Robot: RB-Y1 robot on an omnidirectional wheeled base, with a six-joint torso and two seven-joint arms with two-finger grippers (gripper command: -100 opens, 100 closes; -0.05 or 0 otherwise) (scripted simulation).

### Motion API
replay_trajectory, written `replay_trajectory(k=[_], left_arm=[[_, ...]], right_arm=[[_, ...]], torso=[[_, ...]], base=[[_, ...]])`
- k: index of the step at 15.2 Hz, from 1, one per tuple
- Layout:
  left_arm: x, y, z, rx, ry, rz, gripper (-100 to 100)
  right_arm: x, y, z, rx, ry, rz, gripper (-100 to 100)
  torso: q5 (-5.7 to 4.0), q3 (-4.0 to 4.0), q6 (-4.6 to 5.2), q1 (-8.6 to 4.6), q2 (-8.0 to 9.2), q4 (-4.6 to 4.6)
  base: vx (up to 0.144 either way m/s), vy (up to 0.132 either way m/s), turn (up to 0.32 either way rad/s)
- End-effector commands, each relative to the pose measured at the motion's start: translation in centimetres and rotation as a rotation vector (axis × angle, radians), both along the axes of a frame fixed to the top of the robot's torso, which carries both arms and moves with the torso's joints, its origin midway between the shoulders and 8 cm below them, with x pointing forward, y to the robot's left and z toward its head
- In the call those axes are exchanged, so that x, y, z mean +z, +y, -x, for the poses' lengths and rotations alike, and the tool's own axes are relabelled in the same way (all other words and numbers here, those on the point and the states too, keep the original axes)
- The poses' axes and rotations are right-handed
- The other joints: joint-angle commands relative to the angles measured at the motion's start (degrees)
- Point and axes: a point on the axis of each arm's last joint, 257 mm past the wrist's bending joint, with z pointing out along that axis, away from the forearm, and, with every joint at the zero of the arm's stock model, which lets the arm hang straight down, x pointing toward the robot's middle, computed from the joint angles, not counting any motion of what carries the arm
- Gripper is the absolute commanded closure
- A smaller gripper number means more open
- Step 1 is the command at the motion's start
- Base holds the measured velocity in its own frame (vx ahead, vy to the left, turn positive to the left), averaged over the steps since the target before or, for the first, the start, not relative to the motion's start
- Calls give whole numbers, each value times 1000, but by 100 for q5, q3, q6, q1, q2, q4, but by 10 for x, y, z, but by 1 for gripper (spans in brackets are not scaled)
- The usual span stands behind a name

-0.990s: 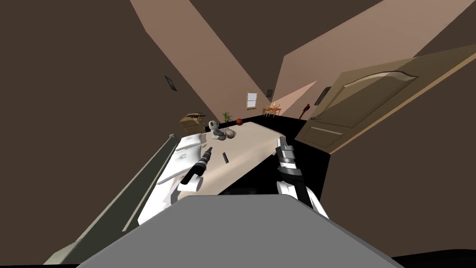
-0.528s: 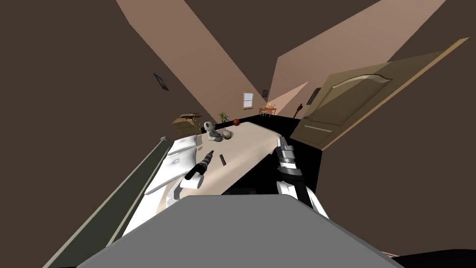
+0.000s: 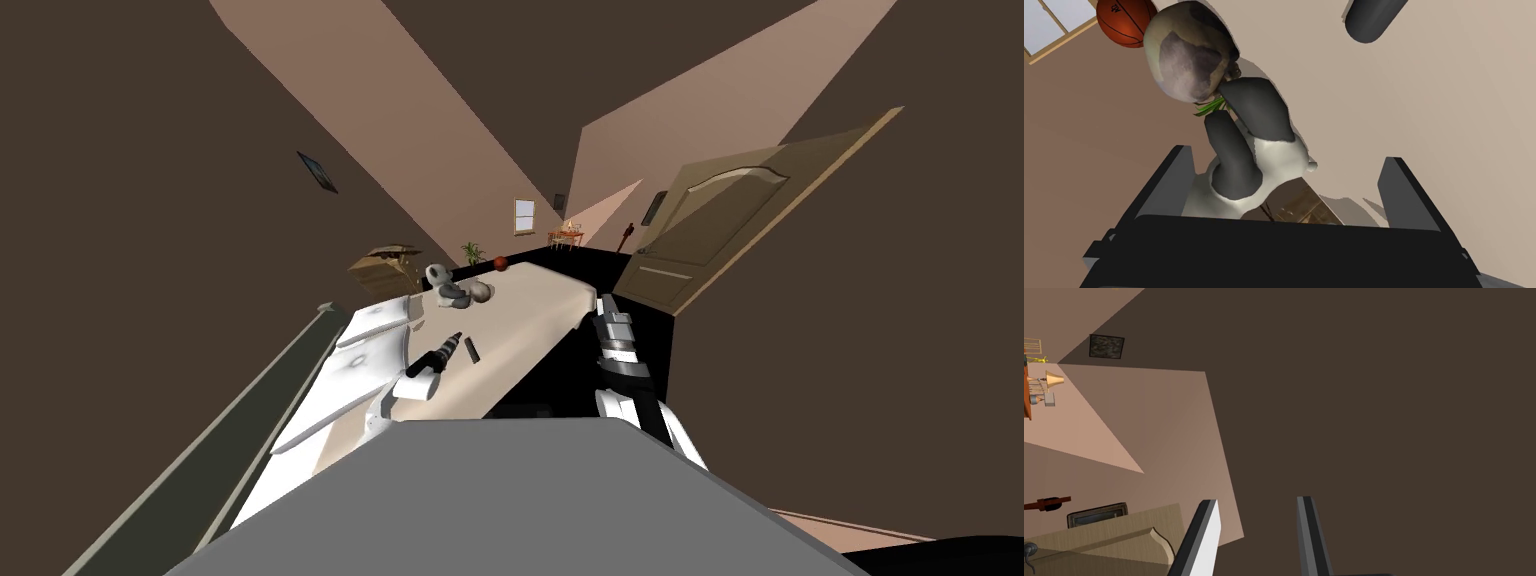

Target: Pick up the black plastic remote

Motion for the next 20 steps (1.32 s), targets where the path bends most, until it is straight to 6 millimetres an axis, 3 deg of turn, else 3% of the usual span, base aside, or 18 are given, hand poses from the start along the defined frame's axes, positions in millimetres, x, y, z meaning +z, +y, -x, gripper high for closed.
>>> replay_trajectory(k=[1, 16, 20], left_arm=[[-14, 5, 6, -3, 60, -17, -100], [-88, 32, 46, -31, 410, -112, -100], [-99, 37, 58, -33, 482, -125, -100]], right_arm=[[0, 0, 0, 0, 0, 0, 0], [0, 0, 0, 0, 0, 0, 0], [0, 0, 0, 0, 0, 0, 0]], torso=[[0, 0, 0, 0, 0, 0], [0, 1, -3, 3, 2, 0], [0, 0, -3, 3, -1, 0]], base=[[48, -5, -140], [38, -2, -103], [45, 1, -93]])
